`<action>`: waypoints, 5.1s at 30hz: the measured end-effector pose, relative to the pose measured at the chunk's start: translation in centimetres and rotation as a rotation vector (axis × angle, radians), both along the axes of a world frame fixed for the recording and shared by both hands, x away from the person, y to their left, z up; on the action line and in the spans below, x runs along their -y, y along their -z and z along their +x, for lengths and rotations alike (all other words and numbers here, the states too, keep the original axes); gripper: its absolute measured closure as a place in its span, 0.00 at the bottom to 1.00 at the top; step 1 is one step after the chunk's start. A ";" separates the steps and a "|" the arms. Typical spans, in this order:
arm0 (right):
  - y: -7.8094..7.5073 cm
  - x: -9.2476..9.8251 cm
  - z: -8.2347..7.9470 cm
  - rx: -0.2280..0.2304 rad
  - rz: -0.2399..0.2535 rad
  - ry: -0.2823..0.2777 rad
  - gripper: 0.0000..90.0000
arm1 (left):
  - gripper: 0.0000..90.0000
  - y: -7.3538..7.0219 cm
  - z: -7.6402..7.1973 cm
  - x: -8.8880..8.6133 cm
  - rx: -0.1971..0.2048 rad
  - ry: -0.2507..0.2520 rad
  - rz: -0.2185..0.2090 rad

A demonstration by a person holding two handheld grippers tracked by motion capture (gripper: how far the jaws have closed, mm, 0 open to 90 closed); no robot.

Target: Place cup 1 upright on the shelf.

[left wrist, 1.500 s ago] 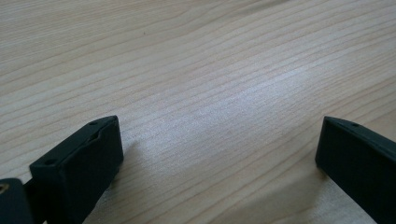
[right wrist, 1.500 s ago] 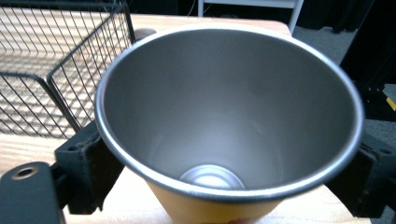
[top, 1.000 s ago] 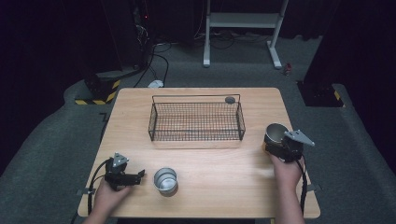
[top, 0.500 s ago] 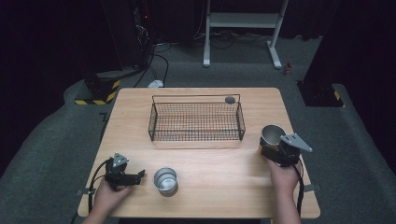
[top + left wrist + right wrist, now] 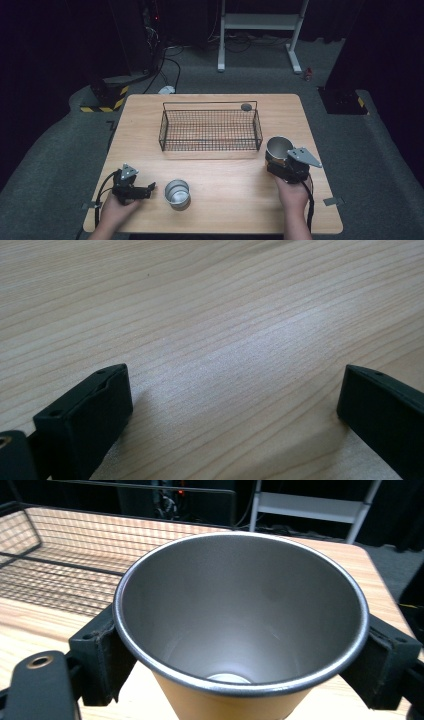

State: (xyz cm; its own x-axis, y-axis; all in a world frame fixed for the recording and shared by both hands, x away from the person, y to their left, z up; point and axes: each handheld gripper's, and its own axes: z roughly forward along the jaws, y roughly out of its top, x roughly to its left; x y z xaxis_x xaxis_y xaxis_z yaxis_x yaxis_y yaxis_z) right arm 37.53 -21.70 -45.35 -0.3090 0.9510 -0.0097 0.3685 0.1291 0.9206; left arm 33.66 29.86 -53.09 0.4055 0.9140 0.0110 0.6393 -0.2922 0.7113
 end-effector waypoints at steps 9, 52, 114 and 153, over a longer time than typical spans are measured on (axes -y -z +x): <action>0.3 -2.6 -0.2 -0.009 0.008 -0.045 0.15 | 0.02 0.0 0.0 0.0 -0.001 -0.002 -0.002; -3.6 -9.6 2.5 0.033 0.034 -0.088 0.15 | 0.04 0.0 -0.3 0.0 0.008 -0.020 -0.006; -1.5 -13.9 14.6 -0.173 0.011 -0.035 0.15 | 0.04 0.0 -0.3 0.0 0.006 -0.015 -0.003; 0.7 -14.5 14.4 -0.203 -0.056 -0.037 0.14 | 0.04 0.0 -0.4 -0.1 0.008 -0.014 -0.003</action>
State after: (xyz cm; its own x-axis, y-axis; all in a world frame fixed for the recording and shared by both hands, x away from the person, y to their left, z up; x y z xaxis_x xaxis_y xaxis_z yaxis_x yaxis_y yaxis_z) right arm 51.95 -7.22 -46.10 -0.3448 0.9387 0.0035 0.5401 0.1953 0.8186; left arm 33.31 29.92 -53.07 0.3927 0.9196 0.0116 0.6377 -0.2814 0.7171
